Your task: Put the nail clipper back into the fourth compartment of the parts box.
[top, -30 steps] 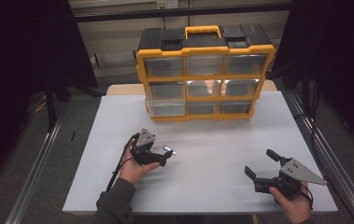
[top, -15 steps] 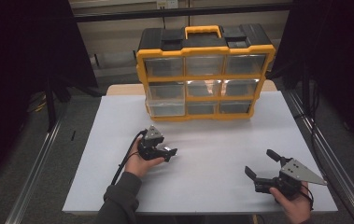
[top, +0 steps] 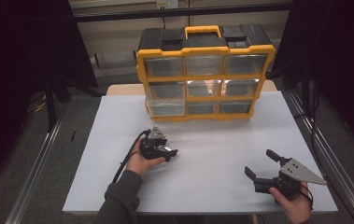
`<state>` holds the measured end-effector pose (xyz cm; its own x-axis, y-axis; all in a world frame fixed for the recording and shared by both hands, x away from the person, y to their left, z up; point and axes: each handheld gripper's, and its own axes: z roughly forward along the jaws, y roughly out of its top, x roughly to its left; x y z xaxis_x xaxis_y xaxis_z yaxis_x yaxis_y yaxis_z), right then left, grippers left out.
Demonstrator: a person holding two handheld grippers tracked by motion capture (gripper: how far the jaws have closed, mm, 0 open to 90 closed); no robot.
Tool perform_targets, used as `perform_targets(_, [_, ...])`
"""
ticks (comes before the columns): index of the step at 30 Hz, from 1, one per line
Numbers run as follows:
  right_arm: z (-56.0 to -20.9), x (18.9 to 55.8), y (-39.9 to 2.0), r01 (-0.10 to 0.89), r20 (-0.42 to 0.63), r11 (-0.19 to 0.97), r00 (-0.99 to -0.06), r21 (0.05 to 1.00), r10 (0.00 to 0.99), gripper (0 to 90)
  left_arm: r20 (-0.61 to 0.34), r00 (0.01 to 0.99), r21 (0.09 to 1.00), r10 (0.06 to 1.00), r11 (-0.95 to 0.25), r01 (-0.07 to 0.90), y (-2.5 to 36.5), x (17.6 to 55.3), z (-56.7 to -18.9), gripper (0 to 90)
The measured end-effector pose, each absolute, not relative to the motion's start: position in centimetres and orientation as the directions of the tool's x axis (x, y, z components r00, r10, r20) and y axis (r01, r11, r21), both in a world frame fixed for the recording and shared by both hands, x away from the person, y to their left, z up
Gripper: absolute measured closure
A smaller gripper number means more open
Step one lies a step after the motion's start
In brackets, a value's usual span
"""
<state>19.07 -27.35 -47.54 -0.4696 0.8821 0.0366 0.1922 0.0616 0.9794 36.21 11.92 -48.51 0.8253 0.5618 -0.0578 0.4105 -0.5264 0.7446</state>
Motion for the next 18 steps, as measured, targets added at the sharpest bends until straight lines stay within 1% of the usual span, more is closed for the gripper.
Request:
perform_targets(5, [-47.54,19.06,-27.33,0.194,0.038,0.061,-0.469,0.979,0.882,1.1,-0.055,0.83,0.744,0.555,-0.532,0.405,12.01,36.14,-48.44,39.1])
perform_targets(9, [-47.55,19.06,-27.33,0.195,0.039,0.061,-0.47,0.979,0.882,1.1,-0.059,0.842,0.737,0.536,-0.546,0.399,12.16,36.01,-48.46,46.1])
perform_targets(12, [-47.56,19.06,-27.34,0.197,0.041,0.059,-0.47,0.979,0.882,1.1,-0.054,0.845,0.723,0.532,-0.562,0.401,12.26,35.84,-48.31,48.7])
perform_targets(13, [-47.55,19.06,-27.34,0.198,0.042,0.059,-0.47,0.979,0.882,1.1,-0.06,0.849,0.734,0.525,-0.553,0.394,12.23,35.77,-48.39,49.6])
perform_targets(15, [-47.56,19.06,-27.33,0.197,0.041,0.059,-0.469,0.979,0.882,1.1,-0.05,0.854,0.723,0.518,-0.571,0.389,12.28,35.71,-48.25,53.6])
perform_targets(18, [-47.56,19.06,-27.34,0.196,0.039,0.061,-0.47,0.979,0.882,1.2,-0.063,0.862,0.712,0.503,-0.583,0.392,12.27,35.27,-48.07,57.6])
